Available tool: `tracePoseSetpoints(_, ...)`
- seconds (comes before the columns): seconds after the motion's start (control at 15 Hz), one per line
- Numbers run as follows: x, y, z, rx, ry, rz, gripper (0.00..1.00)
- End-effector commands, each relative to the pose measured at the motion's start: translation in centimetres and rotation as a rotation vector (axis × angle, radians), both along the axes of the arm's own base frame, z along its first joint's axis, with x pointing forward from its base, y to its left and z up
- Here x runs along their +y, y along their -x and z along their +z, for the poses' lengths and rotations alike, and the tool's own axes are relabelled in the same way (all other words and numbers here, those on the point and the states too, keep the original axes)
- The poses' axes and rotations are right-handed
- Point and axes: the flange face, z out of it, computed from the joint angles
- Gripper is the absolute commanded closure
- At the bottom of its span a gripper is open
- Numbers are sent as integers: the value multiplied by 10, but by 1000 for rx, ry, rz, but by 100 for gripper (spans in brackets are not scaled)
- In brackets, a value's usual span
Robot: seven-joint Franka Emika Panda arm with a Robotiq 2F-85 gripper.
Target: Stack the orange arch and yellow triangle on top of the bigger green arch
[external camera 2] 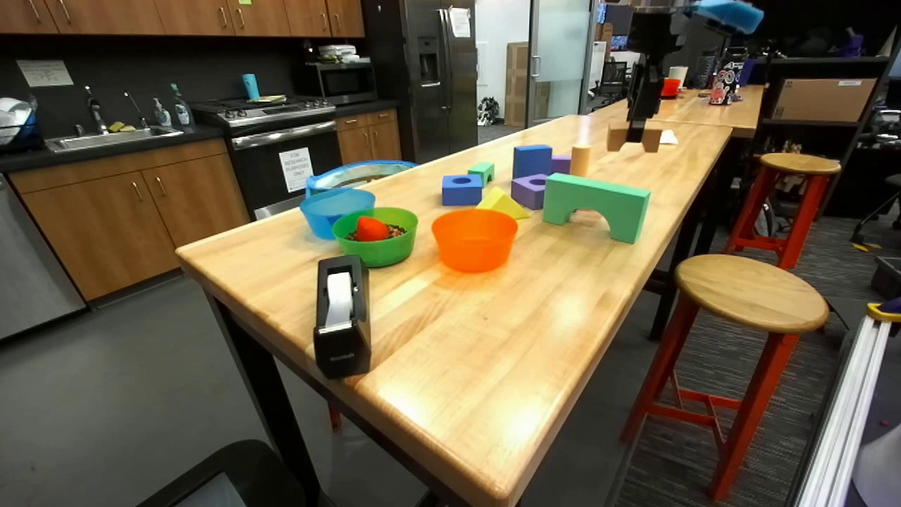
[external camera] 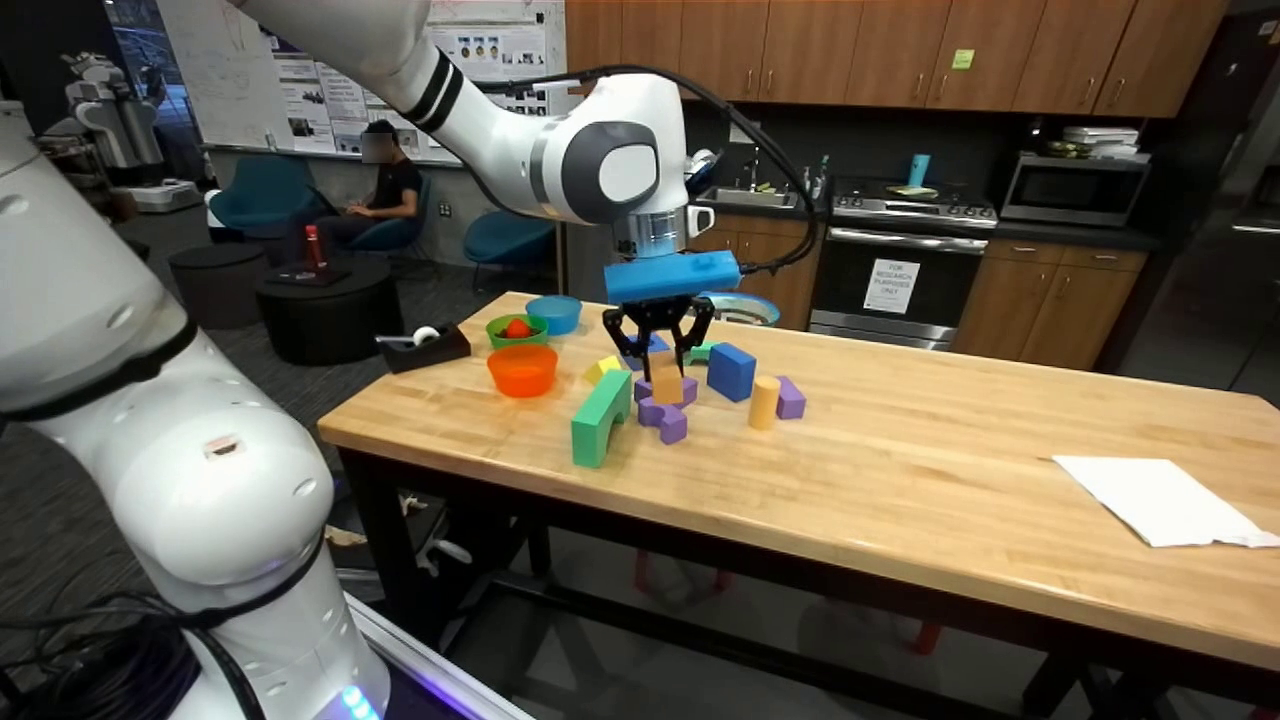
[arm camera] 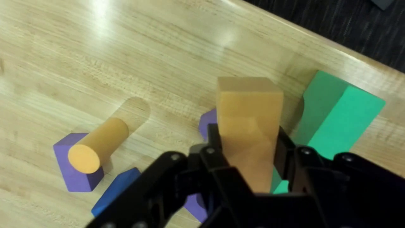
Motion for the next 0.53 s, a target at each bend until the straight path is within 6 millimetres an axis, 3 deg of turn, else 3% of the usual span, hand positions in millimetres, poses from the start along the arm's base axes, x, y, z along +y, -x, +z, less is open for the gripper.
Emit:
tracePoseSetpoints(0.0, 24, 18, 10, 16, -21, -48, 84)
tracePoseSetpoints(0.47, 78, 24, 13, 18, -117, -167, 84)
